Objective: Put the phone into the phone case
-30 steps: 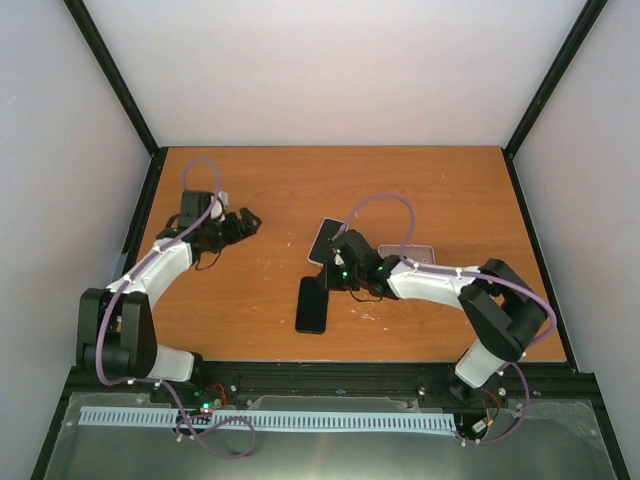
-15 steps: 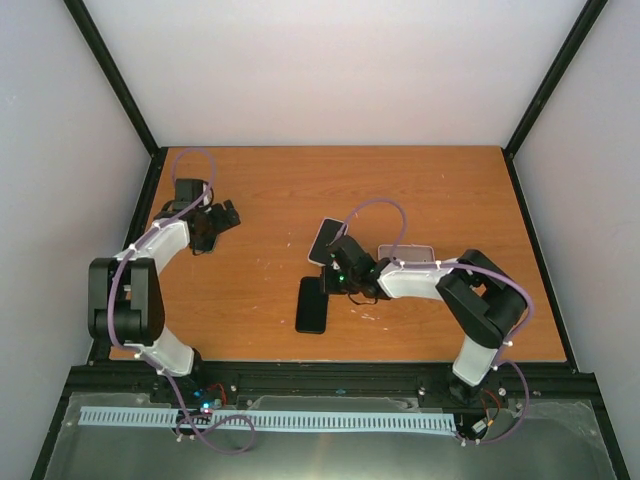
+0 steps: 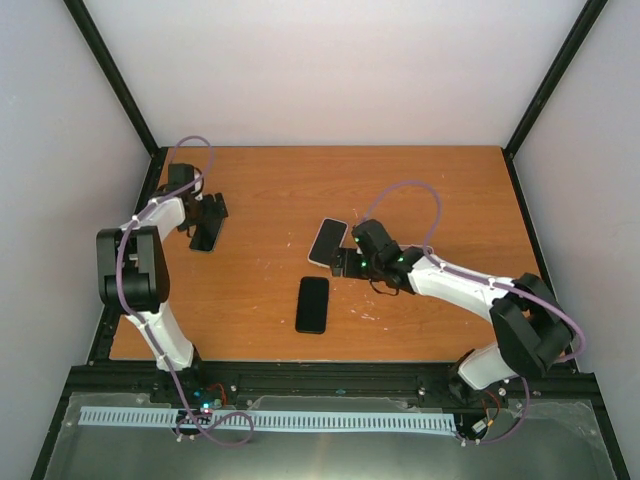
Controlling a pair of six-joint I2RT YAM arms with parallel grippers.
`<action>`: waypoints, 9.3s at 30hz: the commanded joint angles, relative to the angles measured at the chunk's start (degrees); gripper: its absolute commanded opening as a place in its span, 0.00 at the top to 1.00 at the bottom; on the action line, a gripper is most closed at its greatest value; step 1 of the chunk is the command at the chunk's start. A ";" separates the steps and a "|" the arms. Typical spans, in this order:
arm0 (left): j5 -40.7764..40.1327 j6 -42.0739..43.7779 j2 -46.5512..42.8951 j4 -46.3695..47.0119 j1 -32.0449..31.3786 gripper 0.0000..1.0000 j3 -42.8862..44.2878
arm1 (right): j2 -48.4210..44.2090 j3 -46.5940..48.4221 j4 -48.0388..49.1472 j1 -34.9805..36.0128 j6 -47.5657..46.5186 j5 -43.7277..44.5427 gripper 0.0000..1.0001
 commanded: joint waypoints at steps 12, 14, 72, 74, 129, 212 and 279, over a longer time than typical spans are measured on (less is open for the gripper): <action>-3.53 10.32 13.03 -6.10 0.81 0.00 12.54 | -2.51 -0.28 -17.91 -13.74 16.39 15.61 0.29; -3.40 10.47 13.21 -6.24 0.80 0.00 12.68 | -2.72 -1.25 -17.33 -15.03 19.37 15.88 0.39; -1.06 11.74 12.49 -12.10 0.79 0.01 15.92 | -4.02 -6.38 -23.12 -12.47 0.63 5.57 0.97; -2.01 12.77 13.08 -11.84 0.81 0.00 15.18 | -3.37 -6.11 -22.71 -10.54 -0.28 5.69 0.97; -7.49 9.38 14.73 -15.24 -1.52 0.14 12.06 | -21.97 -9.33 -15.74 -6.82 -2.54 3.66 0.19; 25.05 -7.35 -14.10 -2.27 -38.36 0.44 -2.10 | -16.27 -6.87 12.96 -4.98 19.65 -11.17 0.64; 29.82 -12.62 -5.17 11.95 -41.18 0.20 -6.58 | -22.78 -18.34 0.18 -12.71 10.33 -15.66 0.97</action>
